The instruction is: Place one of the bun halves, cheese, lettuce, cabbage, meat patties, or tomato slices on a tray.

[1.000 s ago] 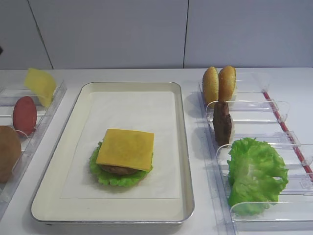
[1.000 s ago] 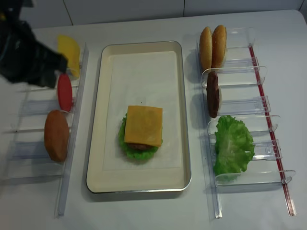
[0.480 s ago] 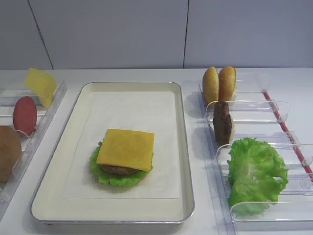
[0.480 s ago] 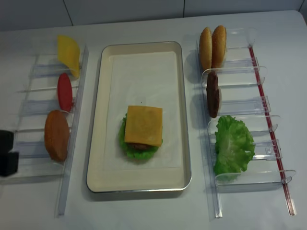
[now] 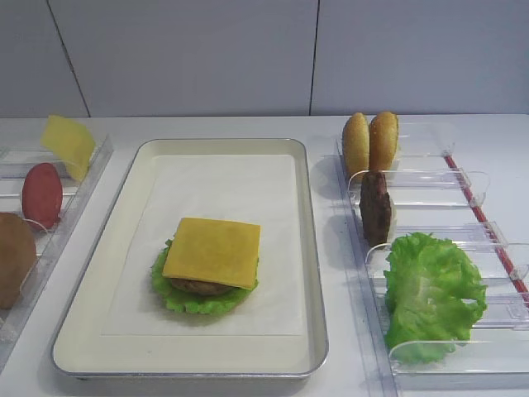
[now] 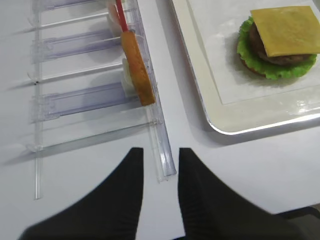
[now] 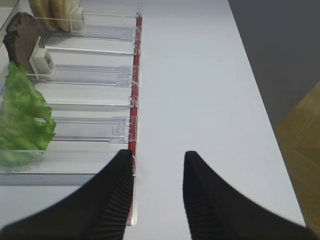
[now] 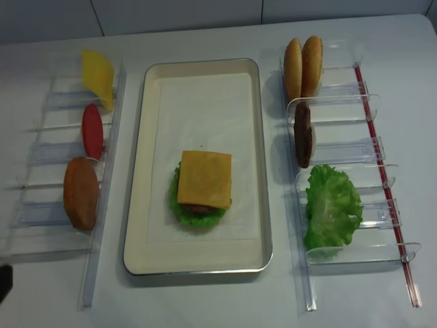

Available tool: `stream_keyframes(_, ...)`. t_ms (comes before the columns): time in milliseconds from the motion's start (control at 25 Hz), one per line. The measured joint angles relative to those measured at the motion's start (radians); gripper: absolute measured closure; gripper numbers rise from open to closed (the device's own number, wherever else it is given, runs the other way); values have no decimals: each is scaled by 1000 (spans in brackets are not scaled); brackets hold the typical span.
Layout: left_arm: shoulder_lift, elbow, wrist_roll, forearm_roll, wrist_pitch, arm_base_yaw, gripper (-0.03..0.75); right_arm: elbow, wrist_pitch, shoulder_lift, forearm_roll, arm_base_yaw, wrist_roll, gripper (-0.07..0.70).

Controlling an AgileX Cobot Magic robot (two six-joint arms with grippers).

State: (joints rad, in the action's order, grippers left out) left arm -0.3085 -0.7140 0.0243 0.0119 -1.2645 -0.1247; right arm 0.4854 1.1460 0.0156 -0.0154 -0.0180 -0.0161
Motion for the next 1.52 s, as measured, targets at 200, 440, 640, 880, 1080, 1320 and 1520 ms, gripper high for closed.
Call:
stream_keyframes(200, 150, 96, 0, 0, -5, 0, 546, 0, 0, 0, 0, 0, 0, 363)
stream_keyframes(440, 296, 176, 0, 18, -5, 0, 546, 0, 0, 0, 0, 0, -2, 363)
stream_keyframes(640, 326, 210, 21, 24, 67, 0, 546, 0, 0, 0, 0, 0, -3, 363)
stream_keyframes(880, 326, 218, 29, 24, 78, 0, 546, 0, 0, 0, 0, 0, -3, 363)
stream_keyframes(1080, 326, 219, 22, 24, 80, 0, 546, 0, -2, 0, 0, 0, -3, 363)
stream_keyframes(1320, 326, 221, 17, 24, 82, 3, 546, 0, -2, 0, 0, 0, -3, 363)
stream_keyframes(1520, 326, 221, 15, 22, 82, 75, 546, 0, -2, 0, 0, 0, -3, 363)
